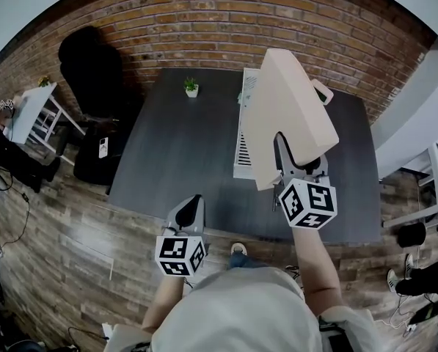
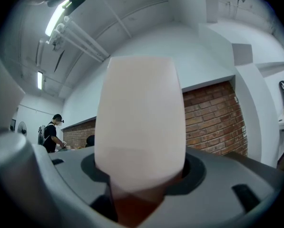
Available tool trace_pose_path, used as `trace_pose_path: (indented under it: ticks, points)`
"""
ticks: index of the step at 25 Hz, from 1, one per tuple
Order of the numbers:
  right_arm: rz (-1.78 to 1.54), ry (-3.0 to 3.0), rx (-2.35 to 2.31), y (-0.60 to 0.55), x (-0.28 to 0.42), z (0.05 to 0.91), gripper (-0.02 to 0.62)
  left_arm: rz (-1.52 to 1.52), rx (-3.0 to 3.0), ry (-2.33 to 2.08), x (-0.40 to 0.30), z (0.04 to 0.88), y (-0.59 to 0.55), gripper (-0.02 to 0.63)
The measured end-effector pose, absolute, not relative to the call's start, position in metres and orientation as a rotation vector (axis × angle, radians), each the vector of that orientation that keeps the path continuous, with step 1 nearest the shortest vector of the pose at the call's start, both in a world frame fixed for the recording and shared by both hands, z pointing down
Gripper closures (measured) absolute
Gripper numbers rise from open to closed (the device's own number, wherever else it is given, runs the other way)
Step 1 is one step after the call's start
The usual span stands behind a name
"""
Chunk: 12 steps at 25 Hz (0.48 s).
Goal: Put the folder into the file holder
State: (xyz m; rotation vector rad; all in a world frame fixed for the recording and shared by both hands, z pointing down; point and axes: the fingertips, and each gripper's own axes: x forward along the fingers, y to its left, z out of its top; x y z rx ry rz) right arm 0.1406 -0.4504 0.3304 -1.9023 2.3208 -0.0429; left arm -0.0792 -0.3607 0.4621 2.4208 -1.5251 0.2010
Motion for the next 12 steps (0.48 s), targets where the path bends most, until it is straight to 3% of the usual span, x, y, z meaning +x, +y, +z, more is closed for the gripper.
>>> trace_pose_path:
  ticks: [12]
  points:
    - [-0.044,2.297,-2.065,-0.491,0.140,0.327,0.322,0.209,2.387,-1.559,-0.087,0.465,-0.372,0.595]
